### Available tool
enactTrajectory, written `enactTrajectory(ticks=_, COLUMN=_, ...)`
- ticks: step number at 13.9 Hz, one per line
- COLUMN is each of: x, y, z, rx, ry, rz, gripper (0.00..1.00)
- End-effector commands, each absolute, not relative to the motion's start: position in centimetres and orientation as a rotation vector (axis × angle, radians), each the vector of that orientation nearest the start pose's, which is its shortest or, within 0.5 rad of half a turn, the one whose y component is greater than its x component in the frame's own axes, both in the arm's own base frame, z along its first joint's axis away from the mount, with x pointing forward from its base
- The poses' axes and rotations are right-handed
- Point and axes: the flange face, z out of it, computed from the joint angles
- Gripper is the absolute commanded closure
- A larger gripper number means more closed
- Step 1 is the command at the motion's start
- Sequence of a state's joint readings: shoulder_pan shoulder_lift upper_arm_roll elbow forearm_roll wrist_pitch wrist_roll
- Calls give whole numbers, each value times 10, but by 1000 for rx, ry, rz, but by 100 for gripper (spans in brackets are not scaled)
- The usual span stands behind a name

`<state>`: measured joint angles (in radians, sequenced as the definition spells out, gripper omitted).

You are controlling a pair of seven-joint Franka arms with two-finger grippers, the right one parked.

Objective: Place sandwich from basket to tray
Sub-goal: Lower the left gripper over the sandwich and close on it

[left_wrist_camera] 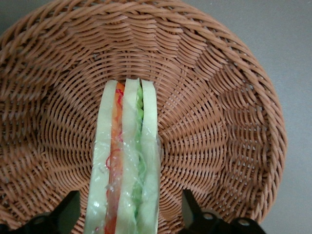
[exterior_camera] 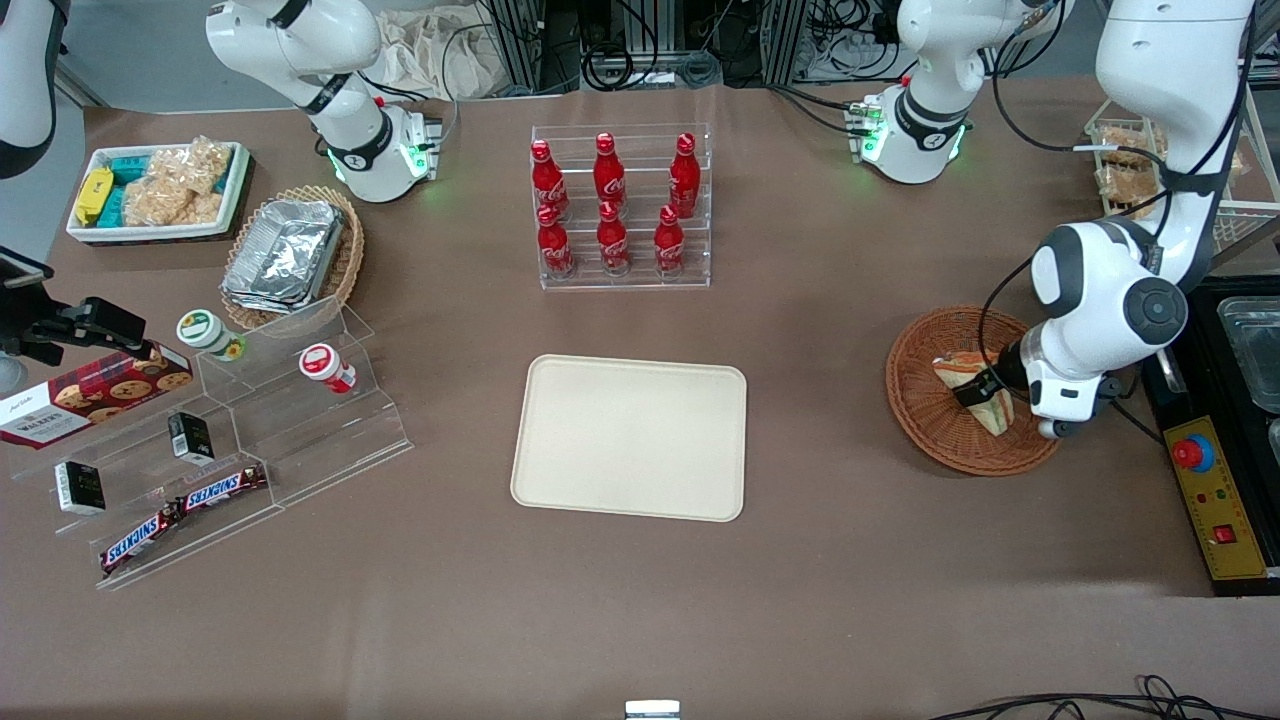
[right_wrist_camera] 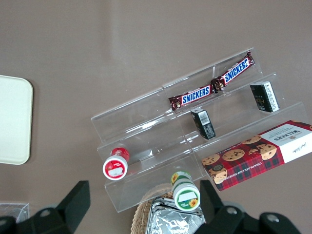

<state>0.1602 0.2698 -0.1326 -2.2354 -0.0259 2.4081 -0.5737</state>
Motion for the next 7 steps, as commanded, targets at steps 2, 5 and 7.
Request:
enactTrajectory(ticks=2, x=538, y=13, z=243, rx=-3007, ry=-957, rz=135, gripper=87)
enactTrajectory(ticks=5, x=540, y=13, z=284, rx=-3007, ry=-921, rz=120, gripper=100)
enactTrajectory(ticks=7, x=549, y=2, z=333, rx=-3007, ry=-876, rz=147, gripper=100)
